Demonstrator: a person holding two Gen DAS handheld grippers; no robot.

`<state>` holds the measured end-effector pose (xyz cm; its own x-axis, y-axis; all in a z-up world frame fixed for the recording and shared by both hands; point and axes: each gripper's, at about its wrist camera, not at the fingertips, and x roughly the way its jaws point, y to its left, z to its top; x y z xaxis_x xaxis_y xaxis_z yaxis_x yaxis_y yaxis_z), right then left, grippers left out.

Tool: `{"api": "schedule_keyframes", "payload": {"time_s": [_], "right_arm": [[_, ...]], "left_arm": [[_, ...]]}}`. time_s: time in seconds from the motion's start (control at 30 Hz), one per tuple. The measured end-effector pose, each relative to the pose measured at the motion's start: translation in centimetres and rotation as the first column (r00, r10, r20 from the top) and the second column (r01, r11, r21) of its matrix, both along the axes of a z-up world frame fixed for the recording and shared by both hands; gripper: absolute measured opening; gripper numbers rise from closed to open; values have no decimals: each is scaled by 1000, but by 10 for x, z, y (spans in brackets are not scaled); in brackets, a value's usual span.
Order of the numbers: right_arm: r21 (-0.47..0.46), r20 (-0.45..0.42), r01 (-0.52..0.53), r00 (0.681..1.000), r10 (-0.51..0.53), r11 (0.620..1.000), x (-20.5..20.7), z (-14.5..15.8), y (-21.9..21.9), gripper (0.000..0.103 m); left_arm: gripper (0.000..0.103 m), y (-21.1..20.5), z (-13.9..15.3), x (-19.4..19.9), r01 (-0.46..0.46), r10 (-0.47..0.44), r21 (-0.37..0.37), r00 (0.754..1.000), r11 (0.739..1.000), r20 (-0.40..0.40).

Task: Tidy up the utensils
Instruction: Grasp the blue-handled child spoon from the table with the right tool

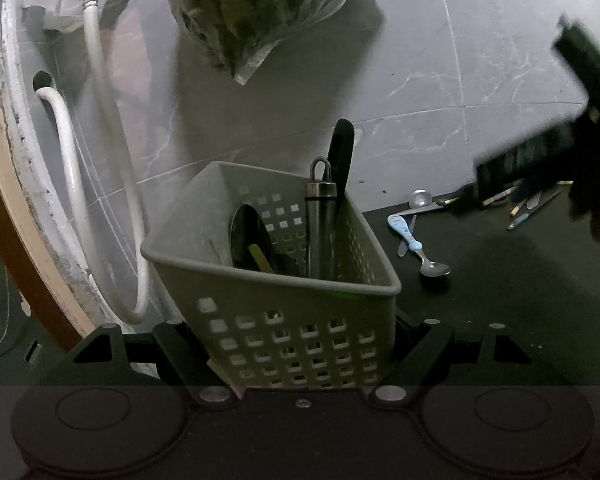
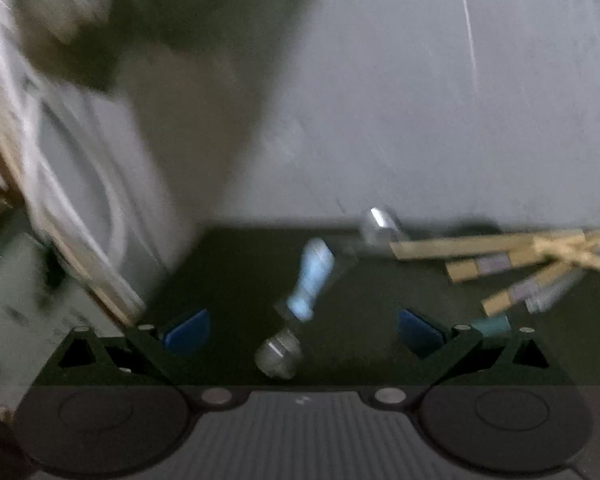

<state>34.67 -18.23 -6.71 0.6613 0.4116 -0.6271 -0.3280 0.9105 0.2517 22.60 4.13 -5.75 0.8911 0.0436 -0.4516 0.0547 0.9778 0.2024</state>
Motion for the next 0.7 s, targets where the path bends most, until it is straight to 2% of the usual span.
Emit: {"api": "schedule_keyframes", "payload": {"time_s": [0.17,0.57,0.7], "right_arm": [[-78,-55,-38,998,33,996,18,-27,11,103],[-183,-55,-130,991,122,975,78,-38,67,103],[-183,-75,-150,988,138,972,83,-44,71,93]], "left_arm": [[82,0,1,2,-2,2,0,1000,1000,-4],[82,-1,2,3,-10,10,0,1000,1000,-7],[82,-1,2,3,-11,11,0,1000,1000,-7]]}}
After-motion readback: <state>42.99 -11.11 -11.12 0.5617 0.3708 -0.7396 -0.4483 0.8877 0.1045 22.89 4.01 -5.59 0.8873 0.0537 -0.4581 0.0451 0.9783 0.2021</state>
